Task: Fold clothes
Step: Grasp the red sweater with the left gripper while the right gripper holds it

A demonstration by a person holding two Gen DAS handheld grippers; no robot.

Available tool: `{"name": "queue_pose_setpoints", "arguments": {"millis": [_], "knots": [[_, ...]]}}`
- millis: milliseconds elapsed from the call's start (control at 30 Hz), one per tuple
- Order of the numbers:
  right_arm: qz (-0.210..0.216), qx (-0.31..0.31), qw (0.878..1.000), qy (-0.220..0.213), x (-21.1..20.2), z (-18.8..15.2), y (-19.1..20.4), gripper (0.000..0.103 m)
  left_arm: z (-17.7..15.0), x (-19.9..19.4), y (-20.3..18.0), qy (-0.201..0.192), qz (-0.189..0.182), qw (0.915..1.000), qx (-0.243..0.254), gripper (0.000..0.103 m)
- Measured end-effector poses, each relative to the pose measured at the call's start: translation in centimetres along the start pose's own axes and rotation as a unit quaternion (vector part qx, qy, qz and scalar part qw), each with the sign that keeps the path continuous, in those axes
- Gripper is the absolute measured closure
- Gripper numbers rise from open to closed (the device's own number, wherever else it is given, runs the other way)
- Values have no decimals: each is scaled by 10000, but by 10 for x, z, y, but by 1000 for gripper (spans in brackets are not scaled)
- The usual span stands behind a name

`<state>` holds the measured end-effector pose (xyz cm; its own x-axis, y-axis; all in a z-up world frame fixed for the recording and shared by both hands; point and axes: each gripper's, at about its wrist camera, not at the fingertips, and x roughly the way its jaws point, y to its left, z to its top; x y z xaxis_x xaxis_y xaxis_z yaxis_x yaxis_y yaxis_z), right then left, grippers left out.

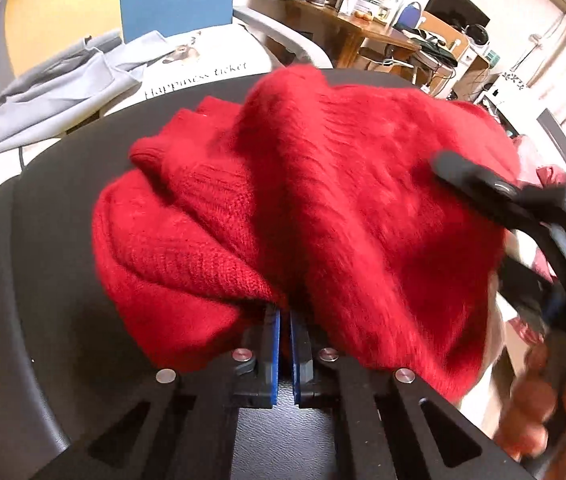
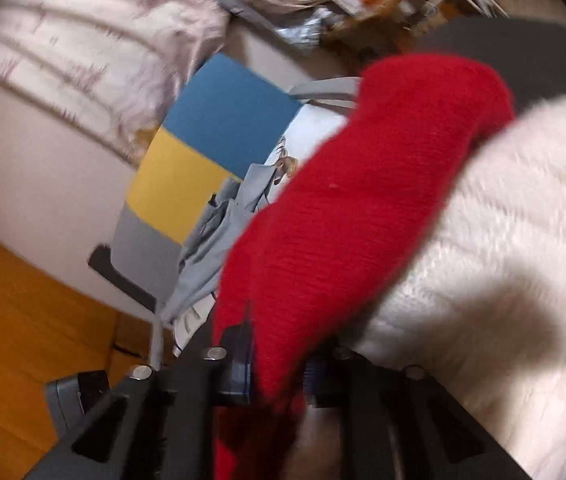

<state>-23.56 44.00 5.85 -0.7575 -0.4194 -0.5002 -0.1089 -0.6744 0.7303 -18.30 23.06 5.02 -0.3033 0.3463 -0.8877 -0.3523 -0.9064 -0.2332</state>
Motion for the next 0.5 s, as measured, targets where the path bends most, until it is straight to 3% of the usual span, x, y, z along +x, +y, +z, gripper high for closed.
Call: {"name": "queue_pose_setpoints", "arguments": {"millis": [67, 200, 233, 267, 300, 400, 500], "knots": [[-184, -685, 9975, 13, -5, 4, 22, 88, 23, 16, -7, 15, -125, 9997, -197, 89], [126, -1089, 9939, 91, -25, -5, 44, 93, 30, 14, 5, -159, -489, 9955, -798, 39], [461, -951, 9944, 78, -28, -1, 49, 93, 33, 13, 7, -196, -638, 9931, -960, 43], [566, -920, 9941, 75, -33, -1, 50, 93, 35, 9, 8, -271, -864, 9908, -1007, 54], [658, -895, 9938, 72, -38, -1, 49, 93, 38, 4, 8, -352, -1098, 9879, -1040, 100], [818, -974, 9919, 59, -28, 11, 83, 93, 49, -27, -10, -860, -669, 9934, -368, 100], [952, -1354, 9861, -159, -48, 15, 115, 93, 60, -60, -21, -1226, -617, 9905, -79, 100]]}}
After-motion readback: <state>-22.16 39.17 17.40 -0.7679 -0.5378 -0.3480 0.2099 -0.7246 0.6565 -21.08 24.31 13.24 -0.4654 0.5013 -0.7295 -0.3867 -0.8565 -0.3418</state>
